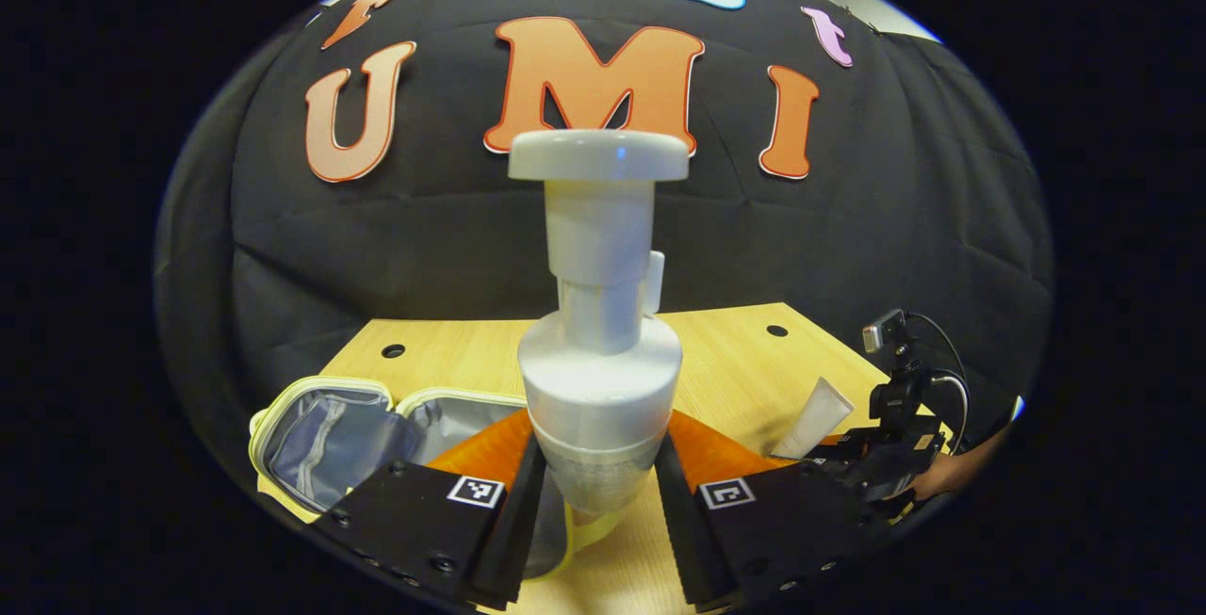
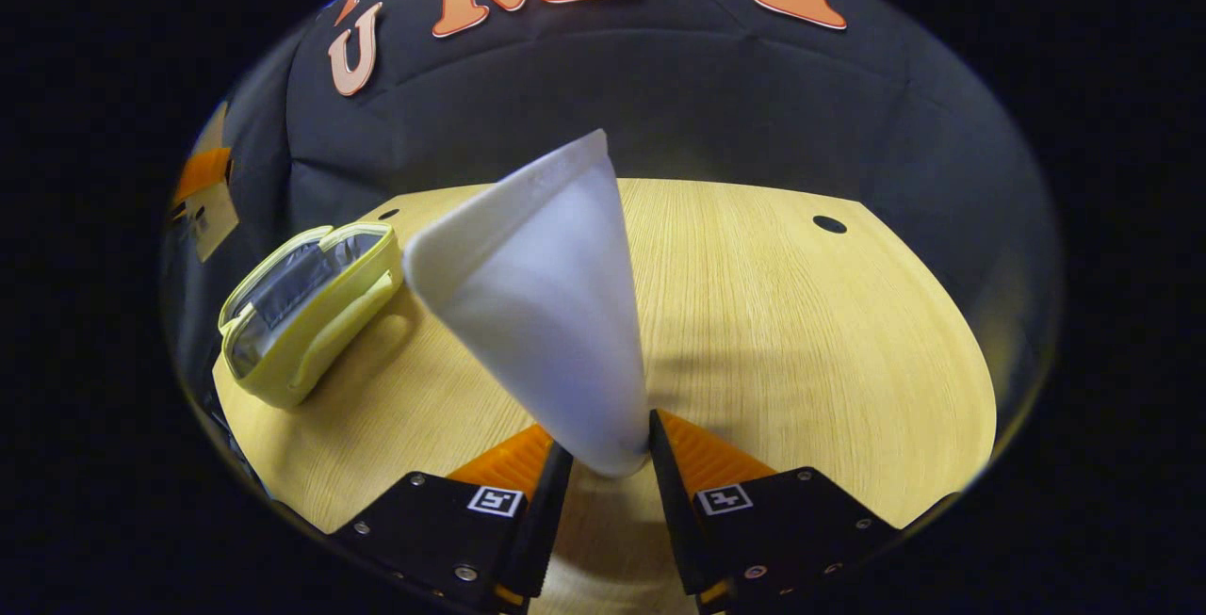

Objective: First open the suitcase, pack the skin care products into it, and then close the suitcase.

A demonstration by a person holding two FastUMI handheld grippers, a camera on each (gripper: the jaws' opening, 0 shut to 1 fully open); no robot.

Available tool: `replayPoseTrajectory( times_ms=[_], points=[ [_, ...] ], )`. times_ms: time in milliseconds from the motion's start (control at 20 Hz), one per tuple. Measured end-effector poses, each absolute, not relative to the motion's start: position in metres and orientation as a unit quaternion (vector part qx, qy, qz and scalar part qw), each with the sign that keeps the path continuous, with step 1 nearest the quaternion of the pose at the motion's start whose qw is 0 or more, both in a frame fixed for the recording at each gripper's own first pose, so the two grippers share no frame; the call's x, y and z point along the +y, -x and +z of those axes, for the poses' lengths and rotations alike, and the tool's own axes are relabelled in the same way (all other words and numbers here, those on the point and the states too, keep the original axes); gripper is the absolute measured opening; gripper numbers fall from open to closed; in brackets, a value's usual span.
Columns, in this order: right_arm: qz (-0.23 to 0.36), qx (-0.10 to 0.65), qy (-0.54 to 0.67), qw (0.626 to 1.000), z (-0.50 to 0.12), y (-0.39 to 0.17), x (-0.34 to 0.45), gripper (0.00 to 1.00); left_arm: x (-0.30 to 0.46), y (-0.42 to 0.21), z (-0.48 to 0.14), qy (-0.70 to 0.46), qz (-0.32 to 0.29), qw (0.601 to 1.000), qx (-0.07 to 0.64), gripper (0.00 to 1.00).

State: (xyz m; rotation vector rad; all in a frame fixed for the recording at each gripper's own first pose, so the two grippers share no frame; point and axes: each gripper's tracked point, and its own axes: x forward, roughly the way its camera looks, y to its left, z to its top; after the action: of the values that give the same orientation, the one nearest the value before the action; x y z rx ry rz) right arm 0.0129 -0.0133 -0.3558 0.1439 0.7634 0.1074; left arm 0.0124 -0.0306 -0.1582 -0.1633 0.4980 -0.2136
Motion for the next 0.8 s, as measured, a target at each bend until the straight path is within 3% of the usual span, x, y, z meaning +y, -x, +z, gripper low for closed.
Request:
replayPoseTrajectory(
  times_ms=[350, 800],
  points=[
    [0.05, 0.355, -0.091, 0.929, -0.315, -0.018, -0.002, 0.51, 0.02, -0.009, -0.166, 0.075, -0.084, 0.961, 0.254, 0.61],
    [0.103, 0.325, -0.081, 0.936, -0.24, -0.022, 0.058, 0.51, 0.081, -0.006, -0.21, 0.065, -0.089, 0.945, 0.308, 0.61]
  ],
)
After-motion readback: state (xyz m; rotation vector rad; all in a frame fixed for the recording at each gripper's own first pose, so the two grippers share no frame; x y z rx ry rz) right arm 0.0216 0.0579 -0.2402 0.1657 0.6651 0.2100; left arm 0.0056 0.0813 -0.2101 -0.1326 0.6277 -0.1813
